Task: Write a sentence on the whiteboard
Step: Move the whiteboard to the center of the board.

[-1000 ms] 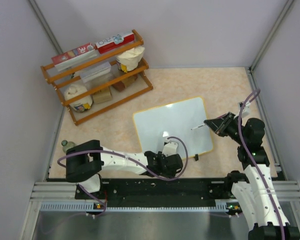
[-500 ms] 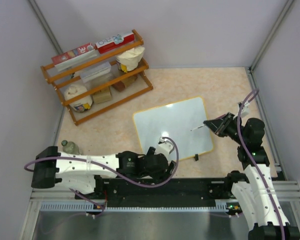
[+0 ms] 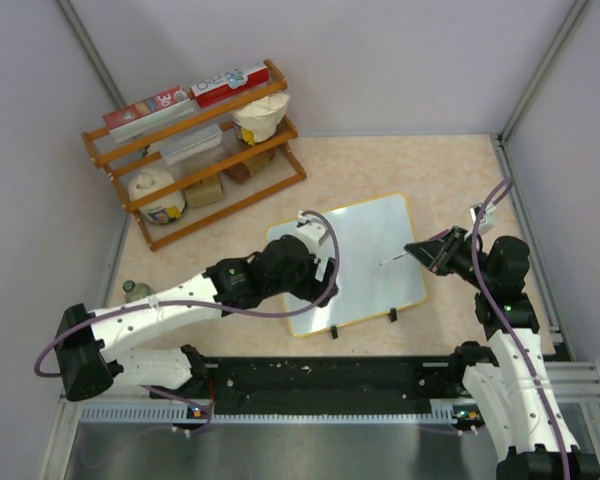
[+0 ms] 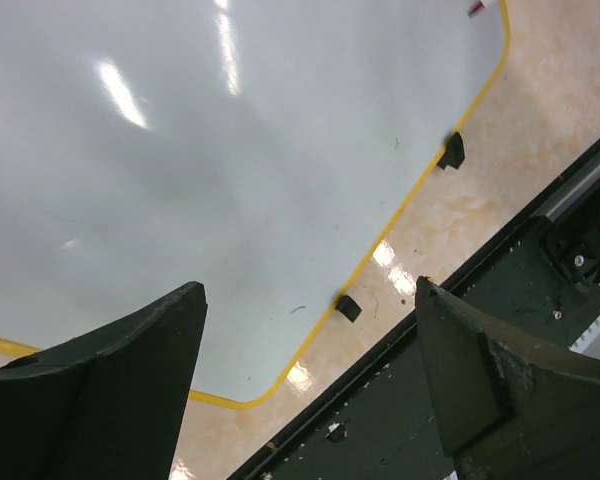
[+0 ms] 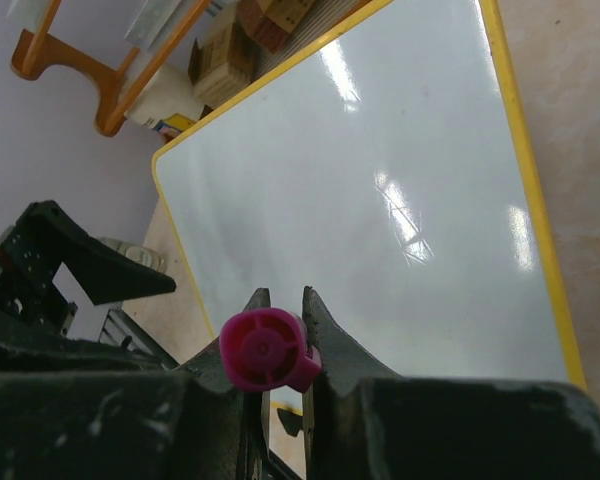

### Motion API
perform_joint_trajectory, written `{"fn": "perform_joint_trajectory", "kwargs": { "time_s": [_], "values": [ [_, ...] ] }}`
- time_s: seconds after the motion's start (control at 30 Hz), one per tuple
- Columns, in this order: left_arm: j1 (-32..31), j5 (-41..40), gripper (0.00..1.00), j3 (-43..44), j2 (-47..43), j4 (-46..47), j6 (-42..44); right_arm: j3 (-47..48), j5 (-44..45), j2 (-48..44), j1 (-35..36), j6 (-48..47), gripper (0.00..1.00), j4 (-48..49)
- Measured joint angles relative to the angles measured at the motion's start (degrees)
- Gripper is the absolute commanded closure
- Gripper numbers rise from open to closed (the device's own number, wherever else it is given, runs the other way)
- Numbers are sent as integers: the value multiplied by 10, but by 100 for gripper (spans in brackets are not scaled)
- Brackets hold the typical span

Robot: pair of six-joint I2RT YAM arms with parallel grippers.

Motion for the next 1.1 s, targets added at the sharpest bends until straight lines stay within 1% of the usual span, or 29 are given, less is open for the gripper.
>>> {"fn": "perform_joint_trajectory", "kwargs": {
  "time_s": [0.1,0.3,0.43,0.67,0.87,1.0,1.1],
  "values": [
    [62,38,10,0,-27,7,11,0,-2,0,0,-4,100,0],
    [204,124,9,-1,-122,11,25,0,1,4,2,-12,100,-1],
    [294,183,8,-12,-167,10,28,1,25,17,19,-23,100,-13],
    [470,312,9,-59,-191,6,13,43,109,57,115,-41,100,-53],
    [601,428,9,-115,-197,15,-11,87,212,77,195,-60,100,-81],
    [654,466,8,-139,-202,14,-17,110,279,96,256,-75,100,-95],
    [668,481,8,-148,-208,15,-16,117,319,107,288,-86,100,-97]
  ]
}}
